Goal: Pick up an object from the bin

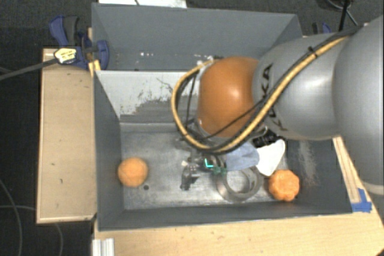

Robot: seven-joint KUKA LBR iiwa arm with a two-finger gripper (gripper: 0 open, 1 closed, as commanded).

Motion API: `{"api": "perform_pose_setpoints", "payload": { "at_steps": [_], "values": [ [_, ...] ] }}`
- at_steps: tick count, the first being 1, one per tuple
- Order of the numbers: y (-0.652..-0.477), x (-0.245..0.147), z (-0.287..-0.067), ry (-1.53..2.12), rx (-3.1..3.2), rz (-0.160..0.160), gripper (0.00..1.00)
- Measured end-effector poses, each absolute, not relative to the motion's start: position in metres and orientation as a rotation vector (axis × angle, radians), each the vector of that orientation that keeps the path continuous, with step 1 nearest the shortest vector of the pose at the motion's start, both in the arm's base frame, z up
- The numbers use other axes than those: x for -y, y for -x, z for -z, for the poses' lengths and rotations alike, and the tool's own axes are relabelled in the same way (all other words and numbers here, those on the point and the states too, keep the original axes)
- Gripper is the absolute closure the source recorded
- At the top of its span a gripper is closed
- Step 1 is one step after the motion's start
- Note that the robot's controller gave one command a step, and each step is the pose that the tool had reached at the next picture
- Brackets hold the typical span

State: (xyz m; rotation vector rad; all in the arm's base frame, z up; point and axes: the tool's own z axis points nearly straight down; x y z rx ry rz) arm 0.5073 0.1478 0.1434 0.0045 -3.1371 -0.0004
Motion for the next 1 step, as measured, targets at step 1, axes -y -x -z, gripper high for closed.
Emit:
{"api": "perform_pose_setpoints", "payload": {
  "at_steps": [1],
  "values": [
    [-0.5093,-0.1473,-0.1464,0.002,3.144,0.002,0.0]
  ]
}}
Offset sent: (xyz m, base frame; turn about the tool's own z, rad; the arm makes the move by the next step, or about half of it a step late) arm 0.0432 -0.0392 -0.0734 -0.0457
